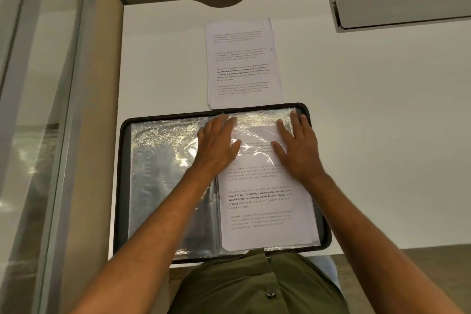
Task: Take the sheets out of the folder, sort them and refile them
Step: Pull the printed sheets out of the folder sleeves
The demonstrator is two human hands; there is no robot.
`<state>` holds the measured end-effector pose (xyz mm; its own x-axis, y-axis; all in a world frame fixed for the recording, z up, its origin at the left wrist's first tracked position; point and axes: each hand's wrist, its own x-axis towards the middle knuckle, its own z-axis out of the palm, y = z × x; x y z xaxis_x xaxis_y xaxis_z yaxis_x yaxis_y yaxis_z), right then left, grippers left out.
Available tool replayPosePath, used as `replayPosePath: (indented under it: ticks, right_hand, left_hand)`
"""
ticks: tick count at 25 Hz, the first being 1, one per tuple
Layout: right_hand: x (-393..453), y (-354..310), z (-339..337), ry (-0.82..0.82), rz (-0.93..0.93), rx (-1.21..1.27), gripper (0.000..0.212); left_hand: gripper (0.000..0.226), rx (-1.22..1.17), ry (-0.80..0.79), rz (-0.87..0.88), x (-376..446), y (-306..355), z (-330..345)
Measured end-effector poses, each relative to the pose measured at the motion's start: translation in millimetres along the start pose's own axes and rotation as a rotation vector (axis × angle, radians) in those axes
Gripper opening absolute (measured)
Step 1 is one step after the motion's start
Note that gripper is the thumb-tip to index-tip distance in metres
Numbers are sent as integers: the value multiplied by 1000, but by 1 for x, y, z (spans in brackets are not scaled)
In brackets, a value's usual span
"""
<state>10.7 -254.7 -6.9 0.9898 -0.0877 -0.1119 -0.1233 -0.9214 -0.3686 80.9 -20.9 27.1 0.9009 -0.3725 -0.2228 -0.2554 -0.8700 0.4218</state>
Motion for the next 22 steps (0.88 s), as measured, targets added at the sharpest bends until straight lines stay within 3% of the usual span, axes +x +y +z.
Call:
replayPosePath:
  ticks: [3,7,14,17,20,22]
  right_hand:
    - [0,-1,-1,43,-42,23,51]
    - [-6,-6,-6,89,-32,103,38]
    - [-26,-32,-28,156,196,751,56]
    - [-27,-39,-34,152,320,892,45]
    - [-26,-44,-38,163,342,967,34]
    - [-27,-49,-40,171,343,1027,26]
  left_hand:
    - [54,-11,16,11,19,4,-5]
    - [18,-42,115,72,31,3,-6]
    - [43,-213,-41,60,40,-2,-29]
    - [41,-281,-123,61,46,-3,-35]
    - [22,-301,-191,50,51,1,-36]
    - [22,-285,-243,75,54,6,-34]
